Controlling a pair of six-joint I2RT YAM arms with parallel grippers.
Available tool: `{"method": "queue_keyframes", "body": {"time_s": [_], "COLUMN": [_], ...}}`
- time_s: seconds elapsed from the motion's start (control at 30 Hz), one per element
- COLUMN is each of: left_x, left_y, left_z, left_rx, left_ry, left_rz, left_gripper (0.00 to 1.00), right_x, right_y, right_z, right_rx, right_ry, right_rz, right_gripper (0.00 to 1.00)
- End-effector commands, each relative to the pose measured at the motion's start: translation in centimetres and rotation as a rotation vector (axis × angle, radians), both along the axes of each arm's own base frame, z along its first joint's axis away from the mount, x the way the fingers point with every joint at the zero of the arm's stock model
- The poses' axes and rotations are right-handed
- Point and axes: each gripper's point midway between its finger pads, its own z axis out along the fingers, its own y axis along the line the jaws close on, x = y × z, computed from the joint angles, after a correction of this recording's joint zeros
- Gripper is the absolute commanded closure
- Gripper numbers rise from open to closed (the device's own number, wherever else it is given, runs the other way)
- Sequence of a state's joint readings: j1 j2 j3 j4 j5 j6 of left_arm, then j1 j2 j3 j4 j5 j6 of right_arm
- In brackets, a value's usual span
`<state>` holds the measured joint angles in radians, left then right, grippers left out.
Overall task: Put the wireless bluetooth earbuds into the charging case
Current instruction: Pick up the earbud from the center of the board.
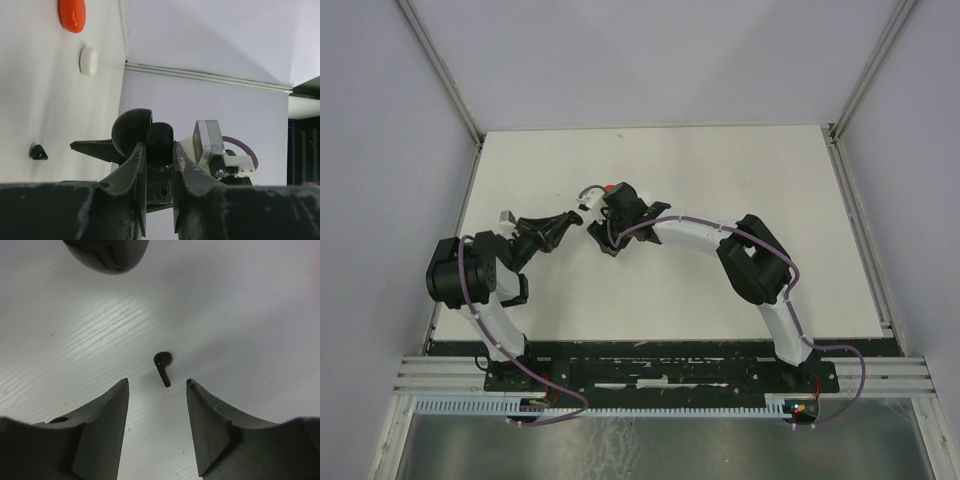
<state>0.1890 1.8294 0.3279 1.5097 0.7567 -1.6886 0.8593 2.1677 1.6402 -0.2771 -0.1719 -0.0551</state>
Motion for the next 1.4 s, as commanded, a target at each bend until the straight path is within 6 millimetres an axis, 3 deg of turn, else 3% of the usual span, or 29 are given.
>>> {"method": "queue_keyframes", "body": {"time_s": [0.0, 0.67, 1.37], "left_x": [-0.2, -0.3, -0.3], "left_y": [0.9, 1.3, 1.4], "left_z": [2.4, 2.2, 2.2], "left_rx": [0.008, -0.003, -0.008], "left_ry": [-0.106, -0.105, -0.105], "left_rz": [0.033, 0.031, 0.029], "left_gripper": [0.97, 0.97, 0.97], "right_x": [1.3, 1.9, 1.7], "right_y": [1.9, 2.3, 2.4], "right_z": [1.5, -0.9, -2.0], "right_rx": [0.022, -0.038, -0.071], "right_ry": [-0.073, -0.091, -0.088], "right_rz": [0.005, -0.017, -0.015], "right_gripper": [0.43, 0.49, 0.57]}}
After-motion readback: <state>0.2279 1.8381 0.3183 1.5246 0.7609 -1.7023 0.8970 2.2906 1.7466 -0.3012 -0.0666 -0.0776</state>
